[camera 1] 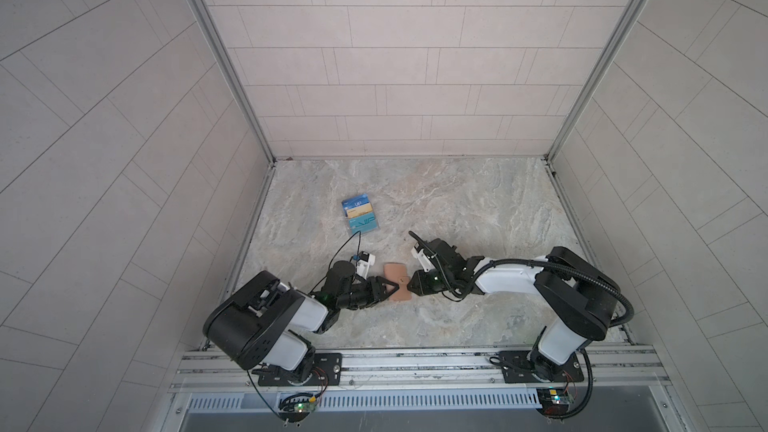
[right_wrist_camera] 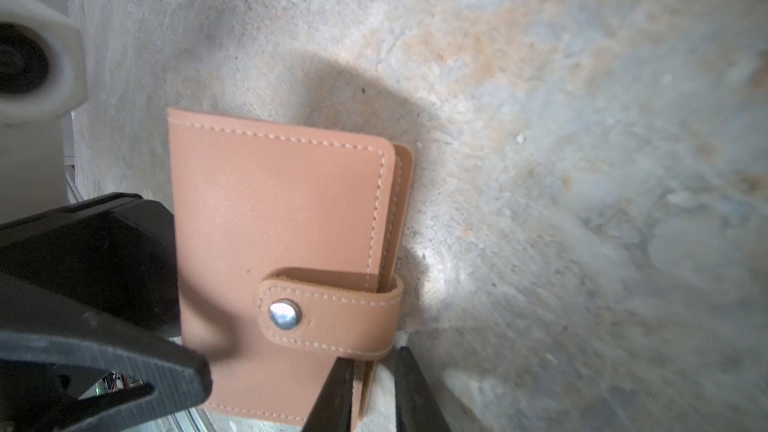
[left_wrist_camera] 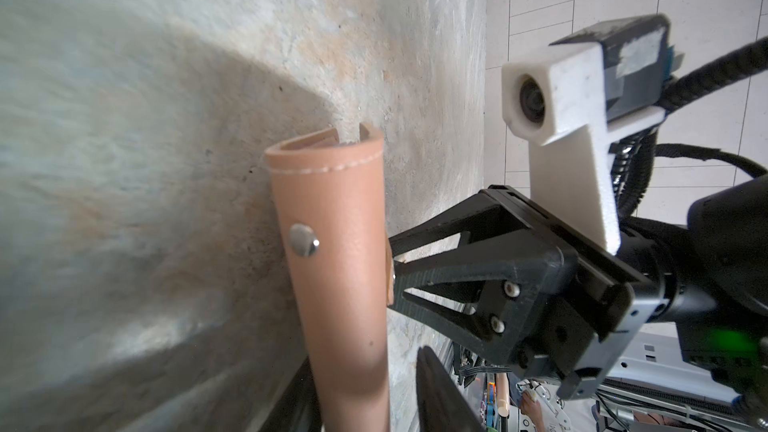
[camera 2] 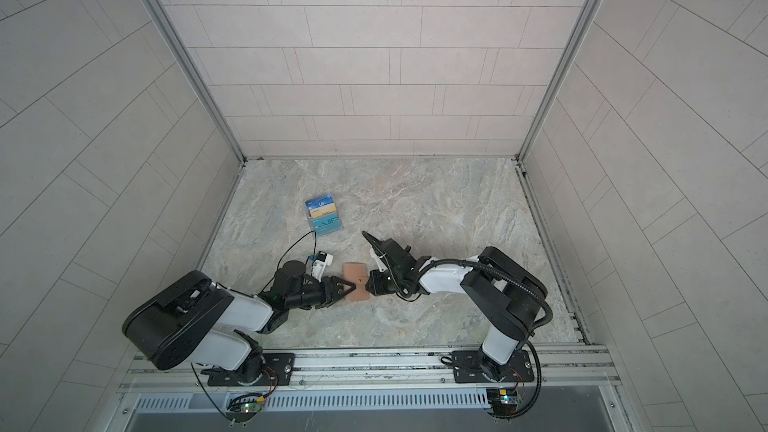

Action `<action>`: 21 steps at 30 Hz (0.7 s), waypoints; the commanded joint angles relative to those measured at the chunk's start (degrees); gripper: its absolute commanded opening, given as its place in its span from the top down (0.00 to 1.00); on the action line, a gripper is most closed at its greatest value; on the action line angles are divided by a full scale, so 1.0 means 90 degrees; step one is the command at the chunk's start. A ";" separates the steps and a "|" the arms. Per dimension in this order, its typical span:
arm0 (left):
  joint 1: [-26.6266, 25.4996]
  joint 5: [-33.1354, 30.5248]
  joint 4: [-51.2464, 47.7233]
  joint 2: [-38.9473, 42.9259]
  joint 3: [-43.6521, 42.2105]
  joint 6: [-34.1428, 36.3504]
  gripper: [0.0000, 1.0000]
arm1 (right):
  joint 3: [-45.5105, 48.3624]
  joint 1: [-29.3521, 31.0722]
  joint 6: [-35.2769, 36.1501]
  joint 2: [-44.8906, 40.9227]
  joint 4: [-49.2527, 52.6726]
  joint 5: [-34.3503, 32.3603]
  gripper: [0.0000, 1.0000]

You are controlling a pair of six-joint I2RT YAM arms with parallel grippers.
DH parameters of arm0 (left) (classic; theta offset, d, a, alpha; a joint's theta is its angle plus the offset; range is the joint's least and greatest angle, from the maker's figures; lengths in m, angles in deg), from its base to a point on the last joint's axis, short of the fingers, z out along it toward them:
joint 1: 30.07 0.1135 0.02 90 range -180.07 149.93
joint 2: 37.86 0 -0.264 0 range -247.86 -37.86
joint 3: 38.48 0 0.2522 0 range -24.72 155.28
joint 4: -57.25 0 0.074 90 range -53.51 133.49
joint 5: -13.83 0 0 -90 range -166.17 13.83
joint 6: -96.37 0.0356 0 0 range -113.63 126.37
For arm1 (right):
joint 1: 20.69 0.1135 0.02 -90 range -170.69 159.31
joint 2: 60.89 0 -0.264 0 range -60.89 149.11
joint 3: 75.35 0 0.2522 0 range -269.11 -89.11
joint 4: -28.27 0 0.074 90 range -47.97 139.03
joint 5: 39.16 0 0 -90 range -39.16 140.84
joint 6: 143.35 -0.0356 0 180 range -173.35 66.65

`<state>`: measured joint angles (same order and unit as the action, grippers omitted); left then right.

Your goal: Take the credit cards out of the card holder

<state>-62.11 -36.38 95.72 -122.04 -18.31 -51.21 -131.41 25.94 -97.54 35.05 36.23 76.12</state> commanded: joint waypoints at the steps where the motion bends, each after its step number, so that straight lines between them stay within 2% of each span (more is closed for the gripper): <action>1: -0.0120 0.0100 0.0429 -0.0031 0.0083 -0.0054 0.62 | 0.0045 0.0092 -0.0140 0.0149 0.0127 -0.0055 0.78; 8: -0.0145 -0.0031 0.0408 0.0077 0.0047 -0.0085 0.74 | 0.0052 0.0102 -0.0149 0.0079 0.0182 -0.0154 0.79; 13: -0.0146 -0.0189 -0.0044 0.0314 0.0097 0.0099 0.82 | -0.0082 0.0162 0.0184 -0.0378 0.0826 -0.0632 0.78; 21: -0.0151 -0.0722 -0.2202 0.1619 0.0595 0.0921 0.88 | -0.0626 0.0292 0.0999 -0.1652 0.2368 -0.1424 0.69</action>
<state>-63.24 -40.69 83.90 -111.71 -15.66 -47.76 -134.73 28.17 -91.79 24.01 51.07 67.64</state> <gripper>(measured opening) 0.173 0.303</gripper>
